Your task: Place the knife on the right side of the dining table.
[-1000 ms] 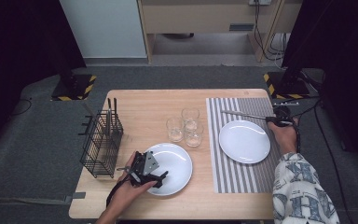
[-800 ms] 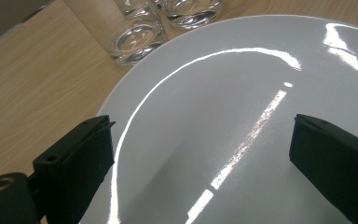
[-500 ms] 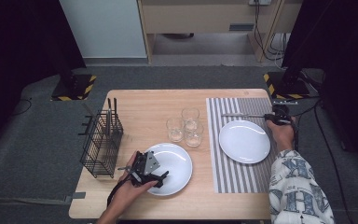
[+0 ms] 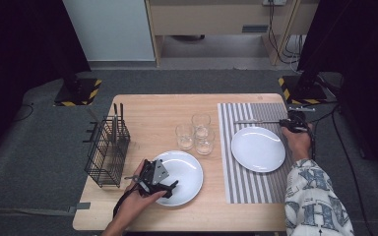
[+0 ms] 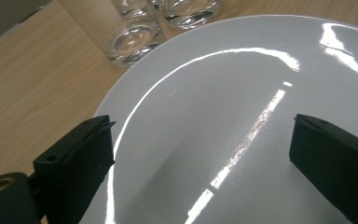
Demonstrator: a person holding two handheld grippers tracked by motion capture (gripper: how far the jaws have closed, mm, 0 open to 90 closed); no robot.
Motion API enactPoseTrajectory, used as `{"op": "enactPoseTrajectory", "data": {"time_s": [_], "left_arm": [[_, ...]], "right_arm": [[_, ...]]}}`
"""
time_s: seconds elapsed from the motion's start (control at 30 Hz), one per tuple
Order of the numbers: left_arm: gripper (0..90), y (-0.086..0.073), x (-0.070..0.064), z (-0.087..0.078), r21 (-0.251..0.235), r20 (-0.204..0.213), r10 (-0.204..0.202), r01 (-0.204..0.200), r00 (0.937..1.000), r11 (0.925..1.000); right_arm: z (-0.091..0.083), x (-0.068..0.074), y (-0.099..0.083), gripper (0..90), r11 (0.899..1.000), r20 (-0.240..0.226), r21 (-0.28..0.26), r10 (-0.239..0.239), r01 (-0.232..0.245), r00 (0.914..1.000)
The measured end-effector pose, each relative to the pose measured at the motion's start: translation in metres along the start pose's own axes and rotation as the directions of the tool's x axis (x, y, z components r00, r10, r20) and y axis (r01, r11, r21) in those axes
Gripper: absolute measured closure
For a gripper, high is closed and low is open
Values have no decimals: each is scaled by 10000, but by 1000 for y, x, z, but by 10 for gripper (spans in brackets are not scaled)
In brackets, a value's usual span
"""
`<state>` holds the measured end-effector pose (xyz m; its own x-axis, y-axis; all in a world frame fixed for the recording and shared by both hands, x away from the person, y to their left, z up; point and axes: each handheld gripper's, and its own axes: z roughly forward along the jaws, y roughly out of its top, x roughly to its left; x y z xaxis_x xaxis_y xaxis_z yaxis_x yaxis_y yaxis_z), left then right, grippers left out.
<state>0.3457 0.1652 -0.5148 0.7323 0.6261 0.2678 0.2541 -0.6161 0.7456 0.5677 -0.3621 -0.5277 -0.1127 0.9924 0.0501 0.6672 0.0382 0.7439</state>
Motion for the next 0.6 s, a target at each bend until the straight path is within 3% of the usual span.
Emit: {"op": "enactPoseTrajectory", "data": {"time_s": [0.27,0.6], "left_arm": [[56,2,-1,-2,-132,-10,83,-83,10000,9999],[56,5,-1,-6,-328,-74,251,-253,9997,9991]], "right_arm": [[-20,7,-10,760,9988,-97,22,-489,489,9988],[-55,19,-15,705,9975,-376,-483,-529,510,9979]]}}
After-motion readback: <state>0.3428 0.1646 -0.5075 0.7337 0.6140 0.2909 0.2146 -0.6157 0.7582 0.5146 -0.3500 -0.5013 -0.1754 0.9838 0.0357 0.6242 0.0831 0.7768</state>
